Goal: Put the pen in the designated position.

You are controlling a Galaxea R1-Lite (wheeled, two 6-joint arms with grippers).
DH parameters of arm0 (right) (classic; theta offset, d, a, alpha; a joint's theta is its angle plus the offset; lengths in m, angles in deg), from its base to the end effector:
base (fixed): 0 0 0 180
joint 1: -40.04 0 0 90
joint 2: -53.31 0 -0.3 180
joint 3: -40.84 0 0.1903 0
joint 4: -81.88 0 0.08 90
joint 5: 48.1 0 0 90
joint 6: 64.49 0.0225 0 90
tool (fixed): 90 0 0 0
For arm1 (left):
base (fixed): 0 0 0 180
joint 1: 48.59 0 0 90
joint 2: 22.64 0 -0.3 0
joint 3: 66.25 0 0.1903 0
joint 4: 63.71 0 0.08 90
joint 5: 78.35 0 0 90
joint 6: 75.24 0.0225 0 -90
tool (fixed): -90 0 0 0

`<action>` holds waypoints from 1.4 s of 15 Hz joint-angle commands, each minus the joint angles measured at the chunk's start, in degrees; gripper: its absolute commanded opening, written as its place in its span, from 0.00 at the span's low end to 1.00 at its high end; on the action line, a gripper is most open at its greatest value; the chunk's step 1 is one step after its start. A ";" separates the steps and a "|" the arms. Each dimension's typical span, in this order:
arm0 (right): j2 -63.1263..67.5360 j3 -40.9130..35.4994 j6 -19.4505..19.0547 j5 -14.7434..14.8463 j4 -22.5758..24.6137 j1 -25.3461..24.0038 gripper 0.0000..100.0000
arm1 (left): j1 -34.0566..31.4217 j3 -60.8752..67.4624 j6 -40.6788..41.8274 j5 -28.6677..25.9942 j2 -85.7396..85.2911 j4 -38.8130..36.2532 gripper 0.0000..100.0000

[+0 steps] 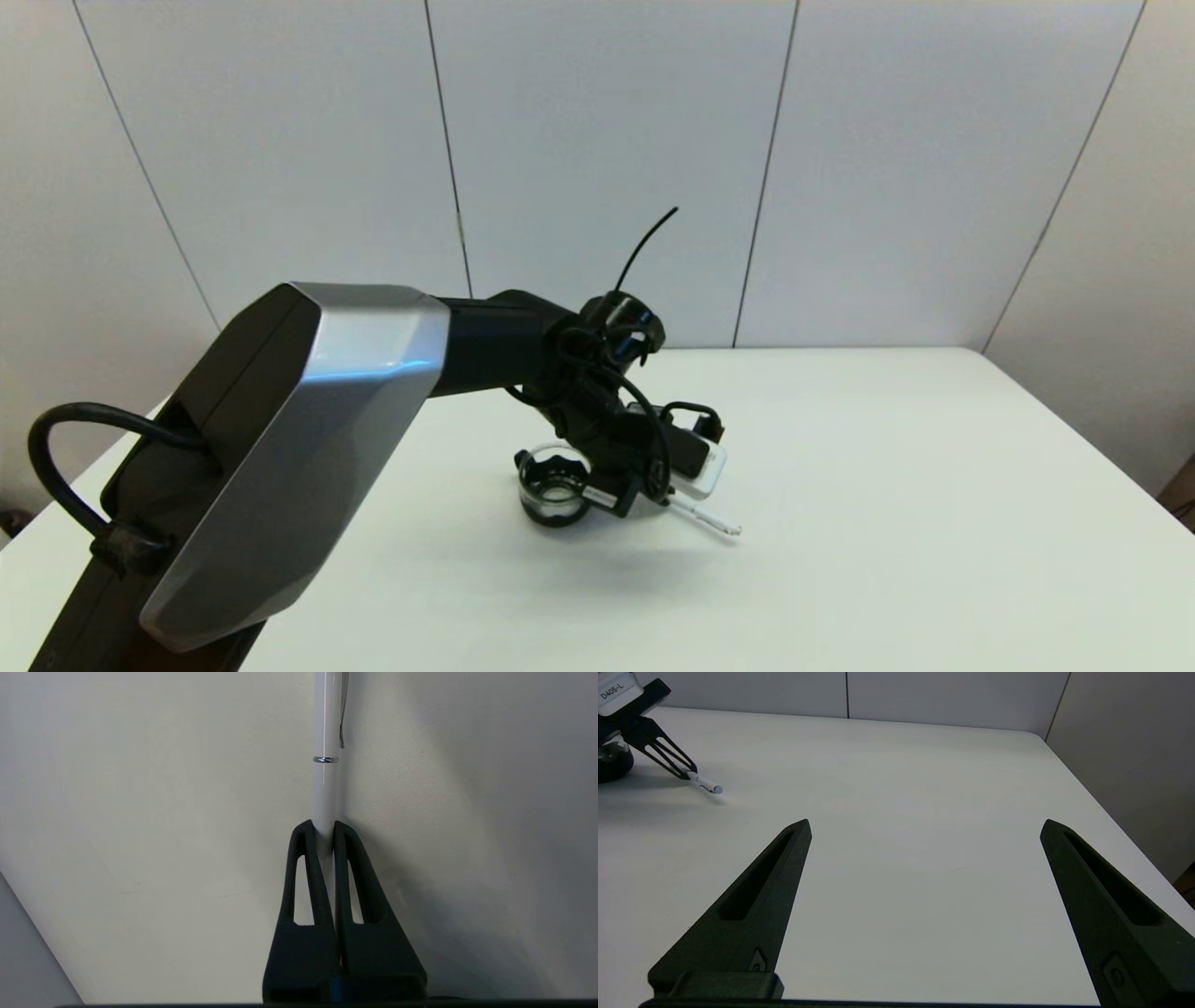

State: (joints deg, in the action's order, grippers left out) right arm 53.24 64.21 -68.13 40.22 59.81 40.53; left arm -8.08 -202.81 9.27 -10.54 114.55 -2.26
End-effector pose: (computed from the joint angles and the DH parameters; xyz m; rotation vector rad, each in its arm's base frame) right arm -0.0229 0.0009 0.0778 -0.0640 -0.0246 0.0200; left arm 0.3424 -0.3037 0.1127 1.3448 0.1874 -1.6355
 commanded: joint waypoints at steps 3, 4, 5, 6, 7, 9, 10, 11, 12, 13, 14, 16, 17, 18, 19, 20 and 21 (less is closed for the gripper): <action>0.07 -0.79 -0.06 0.01 0.03 -0.05 1.00 | 0.01 0.00 -1.01 -0.14 0.28 -0.29 1.00; 0.07 -0.79 -0.06 -0.08 0.03 -0.05 1.00 | 0.01 0.00 -1.01 -0.14 0.28 -1.52 1.00; 0.07 -0.79 0.03 -0.08 0.03 -0.05 1.00 | 0.01 0.00 -1.10 -0.14 0.28 -1.87 1.00; 0.07 -0.79 -0.06 0.01 0.03 0.04 1.00 | 0.01 0.00 -1.10 -0.14 0.28 -1.96 1.00; 0.07 -0.70 -0.06 0.01 0.03 0.04 1.00 | 0.10 0.00 -1.10 -0.14 0.28 -1.96 1.00; 0.07 -0.70 -0.06 -0.08 0.03 -0.05 1.00 | 0.01 0.00 -1.10 -0.14 0.28 -1.96 1.00; 0.07 -0.79 -0.06 0.01 0.03 0.04 1.00 | 0.01 0.00 -1.10 -0.14 0.19 -1.96 1.00; 0.07 -0.79 -0.06 0.01 0.03 -0.05 1.00 | 0.01 0.00 -1.18 -0.14 0.02 -1.96 1.00; 0.07 -0.79 -0.06 0.01 0.03 -0.05 1.00 | 0.01 0.00 -1.18 -0.14 -0.25 -1.87 1.00; 0.07 -0.70 -0.06 -0.08 0.03 -0.05 1.00 | 0.10 0.00 -1.45 -0.05 -0.69 -1.70 1.00; 0.07 -0.70 -0.06 0.01 0.03 -0.05 1.00 | 0.01 0.00 -1.54 0.04 -1.39 -1.70 1.00; 0.07 -0.70 -0.06 0.01 0.03 -0.05 1.00 | 0.01 0.00 -2.24 0.13 -2.53 -1.70 1.00; 0.07 -0.79 -0.06 0.01 0.03 0.04 1.00 | 0.01 0.00 -2.50 0.13 -3.15 -1.70 1.00; 0.07 -0.70 -0.06 -0.08 0.03 -0.05 1.00 | 0.01 0.00 -2.59 0.13 -4.03 -1.70 1.00; 0.07 -0.79 -0.06 0.01 0.03 -0.05 1.00 | 0.01 0.00 -2.59 0.21 -4.73 -1.61 1.00; 0.07 -0.70 -0.06 0.01 0.03 -0.05 1.00 | 0.01 0.00 -2.68 0.21 -5.78 -1.52 1.00; 0.07 -0.70 -0.06 0.01 0.03 -0.05 1.00 | 0.01 0.00 -3.21 0.21 -6.75 -1.52 1.00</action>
State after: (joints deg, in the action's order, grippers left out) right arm 53.24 64.21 -68.15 40.23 59.81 40.48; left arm -8.07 -202.81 5.93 -10.15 109.97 -3.94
